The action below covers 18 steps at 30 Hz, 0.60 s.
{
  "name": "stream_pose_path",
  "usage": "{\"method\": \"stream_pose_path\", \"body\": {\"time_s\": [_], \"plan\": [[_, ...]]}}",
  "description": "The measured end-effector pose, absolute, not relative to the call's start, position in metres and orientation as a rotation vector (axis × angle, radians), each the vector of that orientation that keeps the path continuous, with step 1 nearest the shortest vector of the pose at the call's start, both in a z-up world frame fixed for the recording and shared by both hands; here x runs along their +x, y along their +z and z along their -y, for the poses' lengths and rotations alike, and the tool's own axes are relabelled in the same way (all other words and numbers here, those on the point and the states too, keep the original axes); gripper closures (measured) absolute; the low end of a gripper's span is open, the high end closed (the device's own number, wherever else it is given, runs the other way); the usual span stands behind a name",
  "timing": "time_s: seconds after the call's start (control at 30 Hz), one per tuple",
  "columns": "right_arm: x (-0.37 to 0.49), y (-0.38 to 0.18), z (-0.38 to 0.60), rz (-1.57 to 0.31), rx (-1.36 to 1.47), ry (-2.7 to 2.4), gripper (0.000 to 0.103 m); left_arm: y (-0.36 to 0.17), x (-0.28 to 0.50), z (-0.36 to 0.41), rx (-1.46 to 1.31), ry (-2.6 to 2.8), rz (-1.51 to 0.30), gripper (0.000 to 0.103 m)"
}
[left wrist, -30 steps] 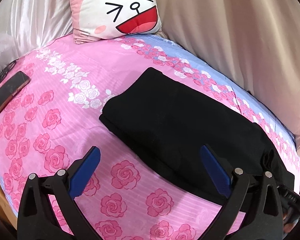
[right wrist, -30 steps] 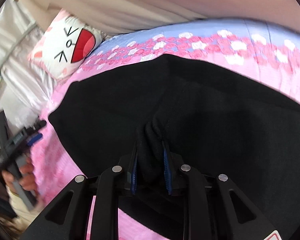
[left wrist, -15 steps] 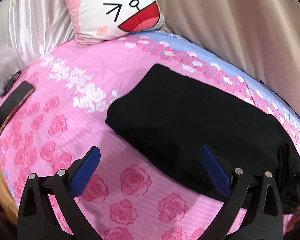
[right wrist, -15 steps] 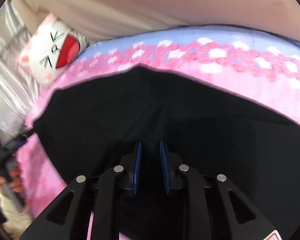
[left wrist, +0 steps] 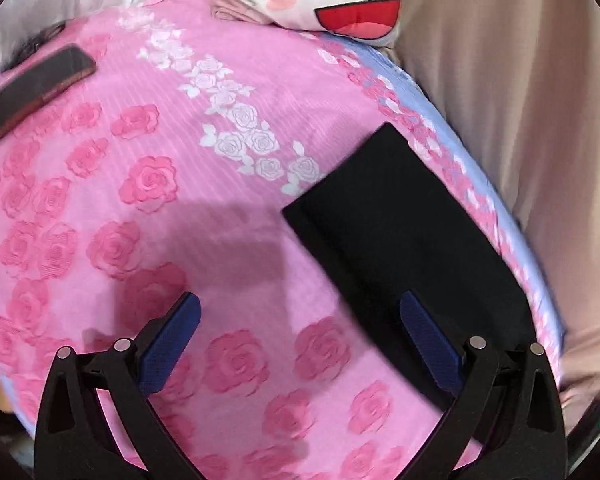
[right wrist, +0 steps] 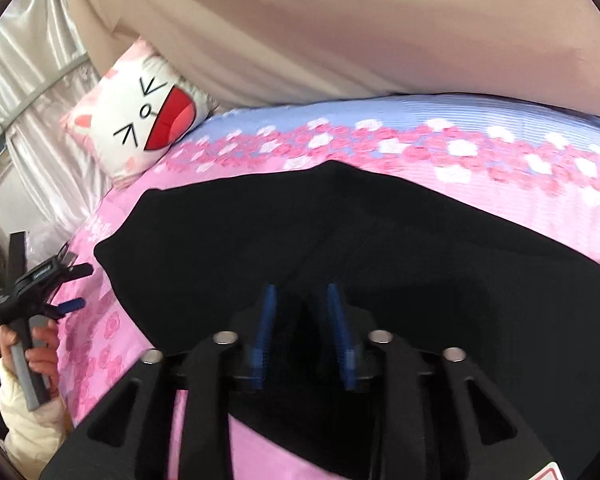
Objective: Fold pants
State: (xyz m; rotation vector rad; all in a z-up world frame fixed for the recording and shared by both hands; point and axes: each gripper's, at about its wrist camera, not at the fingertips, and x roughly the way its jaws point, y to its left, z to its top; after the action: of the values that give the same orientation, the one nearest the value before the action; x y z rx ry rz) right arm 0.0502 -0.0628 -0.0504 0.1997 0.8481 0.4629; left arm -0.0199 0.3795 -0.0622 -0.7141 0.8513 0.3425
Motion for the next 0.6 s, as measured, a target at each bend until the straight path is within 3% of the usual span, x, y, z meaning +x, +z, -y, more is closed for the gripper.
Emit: {"method": "stream_pose_path", "body": {"time_s": [0.23,0.3,0.33,0.37,0.53,0.6], "plan": [[-0.009,-0.058,0.154,-0.797,0.370,0.254,0.058,-0.062,0.021,-0.370,-0.709,0.354,-0.828,0.008],[-0.033,-0.062,0.183,-0.754,0.437,0.188,0.050,-0.062,0.033,-0.363,-0.684,0.349,-0.836,0.053],[-0.043,-0.063,0.194,-0.735,0.464,0.167,0.049,-0.060,0.035,-0.357,-0.639,0.417,-0.831,0.064],[-0.053,-0.065,0.208,-0.713,0.493,0.141,0.049,-0.057,0.037,-0.355,-0.622,0.416,-0.817,0.086],[-0.076,-0.070,0.236,-0.653,0.540,0.140,0.049,-0.005,0.035,-0.316,-0.563,0.337,-0.710,0.088],[-0.075,-0.071,0.232,-0.647,0.532,0.152,0.041,0.029,0.035,-0.281,-0.499,0.267,-0.662,0.088]]}}
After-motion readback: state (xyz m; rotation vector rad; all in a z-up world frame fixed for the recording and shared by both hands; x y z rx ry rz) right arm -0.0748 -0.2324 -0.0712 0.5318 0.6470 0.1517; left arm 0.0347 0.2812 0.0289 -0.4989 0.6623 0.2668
